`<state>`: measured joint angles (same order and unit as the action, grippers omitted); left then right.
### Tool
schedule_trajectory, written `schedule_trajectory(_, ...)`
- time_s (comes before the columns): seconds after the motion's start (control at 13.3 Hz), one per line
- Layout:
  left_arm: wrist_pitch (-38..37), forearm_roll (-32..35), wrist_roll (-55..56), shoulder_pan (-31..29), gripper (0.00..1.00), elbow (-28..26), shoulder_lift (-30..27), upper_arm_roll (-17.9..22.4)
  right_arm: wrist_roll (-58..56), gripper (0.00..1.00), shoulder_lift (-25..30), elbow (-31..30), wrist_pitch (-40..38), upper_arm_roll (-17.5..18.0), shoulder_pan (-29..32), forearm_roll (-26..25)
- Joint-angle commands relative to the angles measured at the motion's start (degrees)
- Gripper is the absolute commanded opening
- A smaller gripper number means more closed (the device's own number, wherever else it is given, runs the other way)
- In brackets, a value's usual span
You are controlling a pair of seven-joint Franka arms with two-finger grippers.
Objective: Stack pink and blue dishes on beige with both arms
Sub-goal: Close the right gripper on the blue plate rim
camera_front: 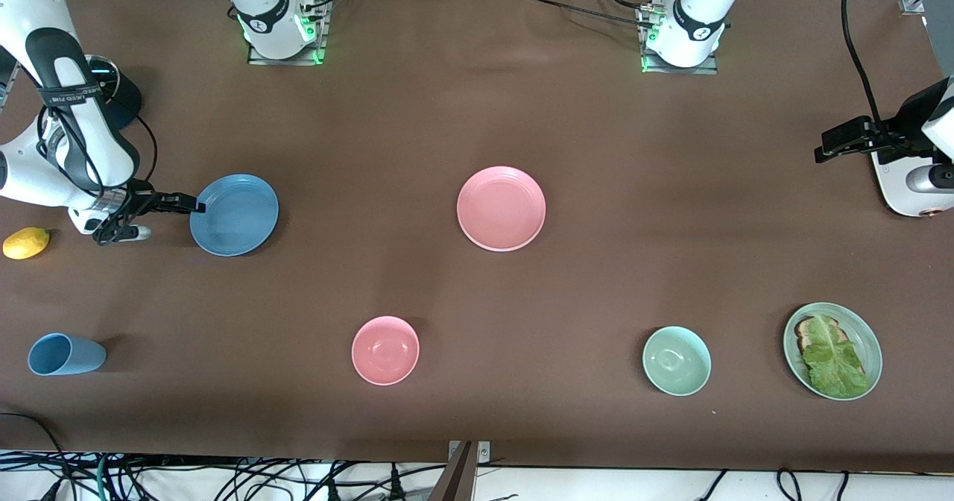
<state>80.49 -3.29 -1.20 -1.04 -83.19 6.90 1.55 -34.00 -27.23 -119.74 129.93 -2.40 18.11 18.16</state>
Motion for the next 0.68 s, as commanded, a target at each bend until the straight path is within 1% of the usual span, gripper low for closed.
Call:
schedule_trajectory(0.0,-2.2,1.1,-0.3,-0.1,1.0,0.3,-0.5,-0.6,-1.4,0.0,-1.0,1.4,-1.2,0.7,0.9,1.6)
schedule_trajectory(0.15,-2.3,1.1,-0.7,0.0,1.0,0.2,-0.5,-0.7,-1.7,0.0,-1.0,2.2,-2.6,0.7,0.8,1.6)
schedule_trajectory(0.38,-3.4,1.1,-0.7,0.1,1.0,0.1,-0.4,-0.8,-1.1,0.0,-0.6,6.3,-9.1,1.0,0.5,1.6)
schedule_trajectory(0.53,-3.2,1.5,-0.7,0.2,1.0,0.3,-0.3,-0.8,0.0,0.0,0.0,9.3,-13.9,2.3,0.4,1.6)
schedule_trajectory(0.6,-3.1,1.6,-0.7,0.3,1.0,0.3,-0.1,-0.8,3.1,0.0,0.6,10.7,-16.5,2.9,0.3,1.6)
